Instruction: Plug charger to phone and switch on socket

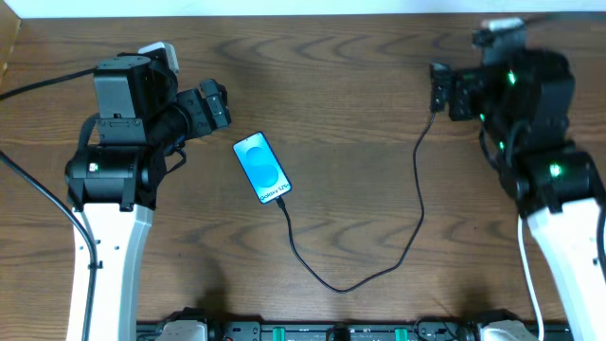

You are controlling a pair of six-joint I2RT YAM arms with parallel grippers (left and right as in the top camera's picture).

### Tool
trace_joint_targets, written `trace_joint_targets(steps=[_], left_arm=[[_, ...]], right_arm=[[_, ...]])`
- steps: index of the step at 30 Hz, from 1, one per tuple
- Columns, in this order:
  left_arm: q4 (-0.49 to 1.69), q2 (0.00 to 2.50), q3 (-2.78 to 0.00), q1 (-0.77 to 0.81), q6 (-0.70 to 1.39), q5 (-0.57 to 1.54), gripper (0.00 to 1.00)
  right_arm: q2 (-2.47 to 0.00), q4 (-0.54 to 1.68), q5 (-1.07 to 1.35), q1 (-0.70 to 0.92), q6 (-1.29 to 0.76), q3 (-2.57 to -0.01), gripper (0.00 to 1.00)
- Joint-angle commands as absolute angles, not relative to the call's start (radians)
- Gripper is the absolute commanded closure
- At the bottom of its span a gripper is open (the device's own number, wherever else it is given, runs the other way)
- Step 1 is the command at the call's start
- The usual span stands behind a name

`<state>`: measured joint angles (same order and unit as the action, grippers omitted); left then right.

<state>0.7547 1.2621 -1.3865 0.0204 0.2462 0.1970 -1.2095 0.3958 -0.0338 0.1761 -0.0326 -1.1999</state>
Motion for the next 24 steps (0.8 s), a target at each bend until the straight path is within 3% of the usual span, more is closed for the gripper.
trace_joint_targets(steps=[1, 11, 24], left_arm=[[0.756, 1.255, -1.39, 0.019, 0.237, 0.198, 0.05], [0.756, 1.255, -1.39, 0.019, 0.237, 0.198, 0.05], [0.756, 1.255, -1.39, 0.019, 0.237, 0.198, 0.05]], right_arm=[[-1.08, 0.3, -0.02, 0.163, -0.028, -1.019, 0.01], [-0.624, -0.118, -0.02, 0.163, -0.028, -0.403, 0.01], [-0.244, -0.14, -0.02, 0.172, -0.028, -0.069, 0.01]])
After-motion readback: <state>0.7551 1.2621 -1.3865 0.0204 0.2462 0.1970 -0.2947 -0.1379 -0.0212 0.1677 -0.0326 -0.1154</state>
